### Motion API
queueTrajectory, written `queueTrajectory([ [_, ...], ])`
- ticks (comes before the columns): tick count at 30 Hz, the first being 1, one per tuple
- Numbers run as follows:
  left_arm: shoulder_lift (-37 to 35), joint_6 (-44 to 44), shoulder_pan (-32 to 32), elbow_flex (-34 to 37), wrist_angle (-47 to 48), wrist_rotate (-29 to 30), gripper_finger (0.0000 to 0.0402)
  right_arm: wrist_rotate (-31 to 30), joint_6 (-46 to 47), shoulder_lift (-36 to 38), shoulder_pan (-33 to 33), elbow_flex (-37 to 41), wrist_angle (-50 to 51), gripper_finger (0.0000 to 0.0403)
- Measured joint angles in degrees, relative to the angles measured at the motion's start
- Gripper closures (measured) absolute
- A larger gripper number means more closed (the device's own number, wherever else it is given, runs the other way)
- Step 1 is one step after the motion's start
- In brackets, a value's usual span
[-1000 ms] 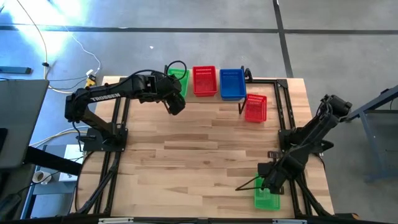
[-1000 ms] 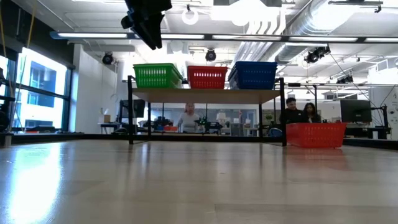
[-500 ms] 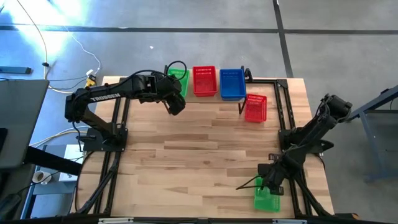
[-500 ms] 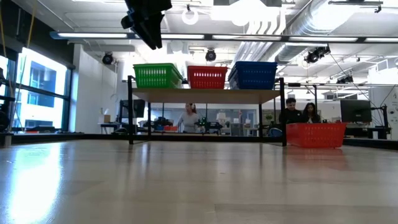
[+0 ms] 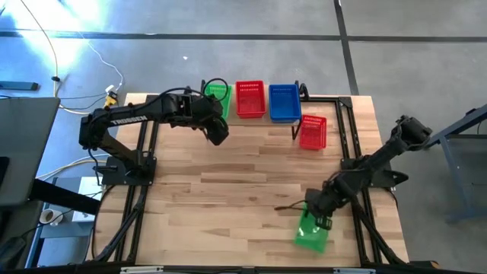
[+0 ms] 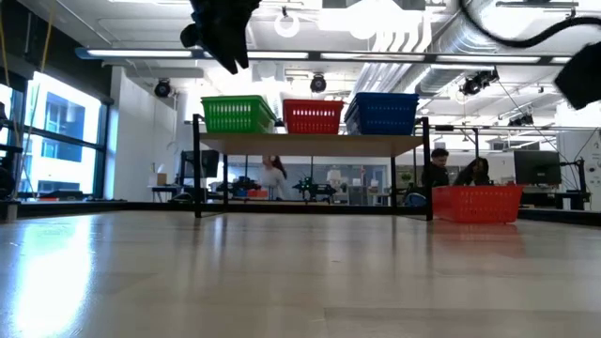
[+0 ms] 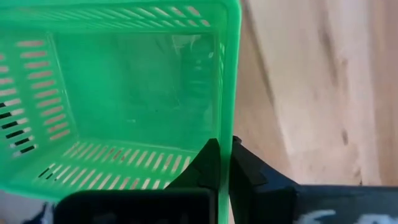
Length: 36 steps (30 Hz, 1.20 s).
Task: Stack baskets on shelf by color
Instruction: Stack the green bin on top of the stacked green bins on the shelf
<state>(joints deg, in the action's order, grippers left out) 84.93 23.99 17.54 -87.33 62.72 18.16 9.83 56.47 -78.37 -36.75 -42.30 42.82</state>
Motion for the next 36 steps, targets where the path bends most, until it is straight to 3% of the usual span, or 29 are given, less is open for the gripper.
queueTrajectory([
  [8, 0.0, 11.6, -3.8, 0.0, 0.4, -0.1, 0.0245, -0.4, -4.1, 0.0, 9.0, -3.2, 2.5, 0.0402],
  [15, 0.0, 21.2, -7.6, 0.0, 0.4, -1.0, 0.0245, -5.7, -10.1, 0.0, 18.2, -10.0, 9.9, 0.0402],
  [24, 0.0, 26.4, -12.4, 0.0, 0.4, -1.1, 0.0245, -8.6, -19.4, -0.6, 26.7, -15.6, 10.2, 0.0403],
  [36, 0.0, 28.6, -16.2, 0.0, 0.3, -0.9, 0.0245, -11.8, -27.0, -13.1, 31.7, -34.7, 17.8, 0.0403],
])
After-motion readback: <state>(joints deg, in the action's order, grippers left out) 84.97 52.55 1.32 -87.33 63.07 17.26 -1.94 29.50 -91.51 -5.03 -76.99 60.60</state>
